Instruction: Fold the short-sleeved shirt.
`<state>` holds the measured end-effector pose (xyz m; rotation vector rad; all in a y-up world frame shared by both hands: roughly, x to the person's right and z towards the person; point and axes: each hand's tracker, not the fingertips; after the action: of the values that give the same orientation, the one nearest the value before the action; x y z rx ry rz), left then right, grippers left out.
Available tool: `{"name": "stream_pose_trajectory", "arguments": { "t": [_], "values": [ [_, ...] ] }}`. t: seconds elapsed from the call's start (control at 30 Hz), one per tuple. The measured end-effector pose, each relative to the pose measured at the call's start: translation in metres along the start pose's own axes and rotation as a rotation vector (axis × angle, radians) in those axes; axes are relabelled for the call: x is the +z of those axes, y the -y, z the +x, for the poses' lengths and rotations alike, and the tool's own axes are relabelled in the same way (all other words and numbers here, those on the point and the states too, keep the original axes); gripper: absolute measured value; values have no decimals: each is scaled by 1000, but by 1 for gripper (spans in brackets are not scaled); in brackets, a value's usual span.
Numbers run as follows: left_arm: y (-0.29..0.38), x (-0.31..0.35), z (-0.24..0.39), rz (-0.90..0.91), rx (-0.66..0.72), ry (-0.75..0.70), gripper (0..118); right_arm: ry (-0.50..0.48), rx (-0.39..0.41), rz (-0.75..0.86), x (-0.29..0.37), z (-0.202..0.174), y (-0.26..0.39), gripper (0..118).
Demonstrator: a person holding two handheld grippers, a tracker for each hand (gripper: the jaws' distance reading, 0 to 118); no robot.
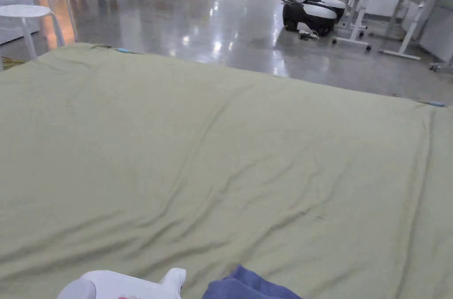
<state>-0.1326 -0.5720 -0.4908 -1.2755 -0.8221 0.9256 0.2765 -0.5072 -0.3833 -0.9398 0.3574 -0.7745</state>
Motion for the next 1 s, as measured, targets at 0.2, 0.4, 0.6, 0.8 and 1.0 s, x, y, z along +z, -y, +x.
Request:
{"name": "stream_pose_trajectory", "arguments": {
  "t": [0.2, 0.4, 0.6, 0.8, 1.0],
  "values": [
    [-20, 97, -4, 110, -66, -219, 34, 274, 38, 172, 52, -10, 2, 3],
    [-23, 211, -17, 271, -69, -500, 34, 306, -4, 233, 58, -22, -1, 3],
    [-31, 298, -37, 362, -16, -686, 34, 335, 11, 173, 32, -38, -1, 3],
    [-41, 345, -40, 400, -35, -818, 34, 322, 39, 90, -5, -56, 3, 3],
    [-65, 378, -43, 424, -28, -983, 34, 344, 110, 13, -31, -74, -1, 3]
  ]
}}
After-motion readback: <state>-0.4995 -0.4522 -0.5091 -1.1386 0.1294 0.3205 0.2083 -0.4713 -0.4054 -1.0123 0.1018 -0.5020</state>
